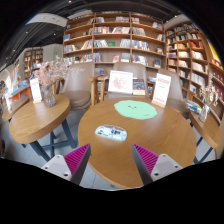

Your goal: Arrange mouse

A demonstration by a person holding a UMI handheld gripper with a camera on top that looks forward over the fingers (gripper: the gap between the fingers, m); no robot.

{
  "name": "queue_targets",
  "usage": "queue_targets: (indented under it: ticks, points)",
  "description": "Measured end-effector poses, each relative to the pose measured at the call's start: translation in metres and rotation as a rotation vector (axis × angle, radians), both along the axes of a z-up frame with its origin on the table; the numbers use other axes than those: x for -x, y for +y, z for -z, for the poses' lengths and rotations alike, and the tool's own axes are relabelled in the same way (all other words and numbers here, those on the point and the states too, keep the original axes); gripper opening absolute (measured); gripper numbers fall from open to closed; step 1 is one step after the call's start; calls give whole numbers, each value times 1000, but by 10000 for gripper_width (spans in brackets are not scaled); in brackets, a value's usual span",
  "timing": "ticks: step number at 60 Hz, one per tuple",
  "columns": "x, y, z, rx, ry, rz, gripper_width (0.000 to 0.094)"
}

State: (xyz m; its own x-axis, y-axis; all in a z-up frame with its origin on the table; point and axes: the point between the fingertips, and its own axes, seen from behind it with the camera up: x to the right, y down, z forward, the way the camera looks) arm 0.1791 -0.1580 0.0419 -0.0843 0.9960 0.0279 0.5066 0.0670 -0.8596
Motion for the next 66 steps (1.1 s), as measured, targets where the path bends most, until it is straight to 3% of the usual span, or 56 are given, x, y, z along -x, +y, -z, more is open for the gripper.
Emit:
queue_targets:
  ticks: [32,49,66]
  points:
    - [70,16,52,-17,-81,30,854]
    - [116,20,53,1,-80,30,852]
    - [159,33,56,21,-103,78,853]
